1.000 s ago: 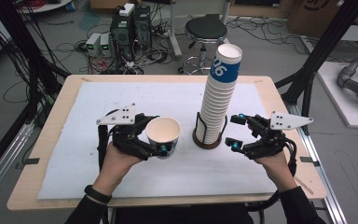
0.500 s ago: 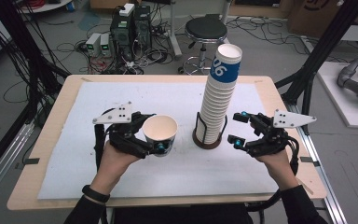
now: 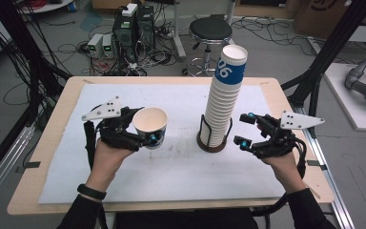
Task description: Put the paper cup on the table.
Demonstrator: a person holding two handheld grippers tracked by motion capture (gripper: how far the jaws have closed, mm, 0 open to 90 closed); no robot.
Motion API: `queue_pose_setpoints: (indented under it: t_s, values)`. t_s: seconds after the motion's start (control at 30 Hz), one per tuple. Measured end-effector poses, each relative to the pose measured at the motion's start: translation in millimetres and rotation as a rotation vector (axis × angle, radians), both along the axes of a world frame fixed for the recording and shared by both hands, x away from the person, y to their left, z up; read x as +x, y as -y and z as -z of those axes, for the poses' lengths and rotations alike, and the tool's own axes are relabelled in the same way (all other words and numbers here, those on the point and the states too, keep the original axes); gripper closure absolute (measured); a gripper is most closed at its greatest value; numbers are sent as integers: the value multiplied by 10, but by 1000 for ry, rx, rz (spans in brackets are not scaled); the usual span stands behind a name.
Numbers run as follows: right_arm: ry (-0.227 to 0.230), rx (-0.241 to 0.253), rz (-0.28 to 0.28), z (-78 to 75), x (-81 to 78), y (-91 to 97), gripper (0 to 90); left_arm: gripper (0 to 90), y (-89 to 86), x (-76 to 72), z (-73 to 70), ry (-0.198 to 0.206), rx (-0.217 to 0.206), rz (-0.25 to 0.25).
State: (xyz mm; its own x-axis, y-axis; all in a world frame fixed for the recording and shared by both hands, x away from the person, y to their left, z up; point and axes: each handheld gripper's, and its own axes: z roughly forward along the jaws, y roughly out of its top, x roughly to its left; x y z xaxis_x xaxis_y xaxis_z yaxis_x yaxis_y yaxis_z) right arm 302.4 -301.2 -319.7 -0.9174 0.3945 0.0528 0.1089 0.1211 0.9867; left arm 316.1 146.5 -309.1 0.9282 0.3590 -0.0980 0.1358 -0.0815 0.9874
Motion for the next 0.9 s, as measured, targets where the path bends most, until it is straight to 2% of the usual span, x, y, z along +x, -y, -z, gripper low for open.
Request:
queue_pose_setpoints:
  t_s: [0.47,0.9]
  values:
    - [-1,11,9,0,17,33,196,208,-237,222,65,-5,3,-152]
    - [6,17,11,3,42,33,196,208,-326,415,145,0,8,-280]
